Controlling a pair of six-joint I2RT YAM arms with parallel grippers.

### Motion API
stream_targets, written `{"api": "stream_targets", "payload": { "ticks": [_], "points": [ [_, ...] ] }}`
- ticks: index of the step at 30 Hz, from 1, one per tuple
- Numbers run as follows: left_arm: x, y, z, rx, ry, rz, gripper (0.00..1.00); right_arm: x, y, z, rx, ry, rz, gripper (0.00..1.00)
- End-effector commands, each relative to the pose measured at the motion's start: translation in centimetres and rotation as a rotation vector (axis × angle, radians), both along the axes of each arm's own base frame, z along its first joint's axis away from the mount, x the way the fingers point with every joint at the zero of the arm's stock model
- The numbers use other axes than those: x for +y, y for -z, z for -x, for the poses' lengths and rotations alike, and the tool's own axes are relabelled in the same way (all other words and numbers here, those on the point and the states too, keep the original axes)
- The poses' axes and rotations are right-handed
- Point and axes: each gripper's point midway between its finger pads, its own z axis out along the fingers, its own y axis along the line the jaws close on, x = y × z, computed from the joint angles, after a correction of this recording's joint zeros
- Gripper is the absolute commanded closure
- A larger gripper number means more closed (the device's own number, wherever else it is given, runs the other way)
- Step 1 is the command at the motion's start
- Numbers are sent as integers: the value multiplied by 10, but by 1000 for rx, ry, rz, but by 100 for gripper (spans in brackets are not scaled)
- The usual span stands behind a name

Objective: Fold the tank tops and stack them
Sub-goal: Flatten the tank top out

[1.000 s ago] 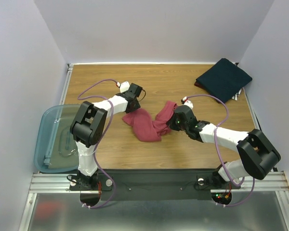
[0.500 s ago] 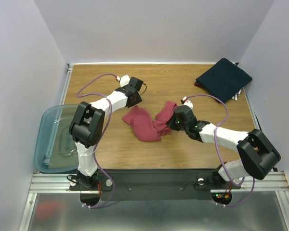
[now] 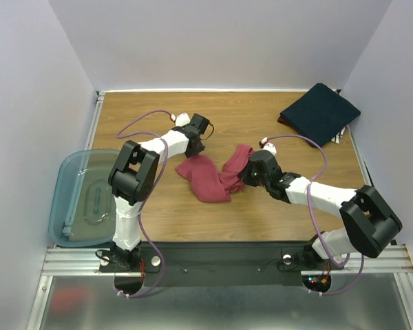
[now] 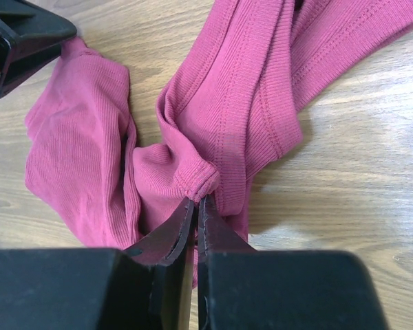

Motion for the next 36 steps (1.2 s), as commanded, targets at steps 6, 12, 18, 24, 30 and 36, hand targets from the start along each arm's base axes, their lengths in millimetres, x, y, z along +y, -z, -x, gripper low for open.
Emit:
{"api": "stream_targets", "payload": {
  "ticks": [6, 12, 18, 24, 30, 36],
  "points": [
    [4, -25, -12, -36, -11, -49, 100, 13, -63, -32, -162, 31, -45, 100],
    [27, -130, -31, -212, -41, -53, 100, 1, -121, -63, -266, 87, 31, 100],
    [73, -247, -41, -419, -82, -7, 100, -27, -235, -114, -440, 170, 28, 100],
    [109, -392, -23, -685, -70, 41, 100, -60, -356, -125, -639, 262, 51, 100],
    [127, -470, 31, -877, -30, 90, 100, -90, -410, -96, -743, 316, 64, 100],
    [110, -490, 68, -943, 78, 202, 100, -114, -440, -51, -817, 324, 20, 100]
  ]
}}
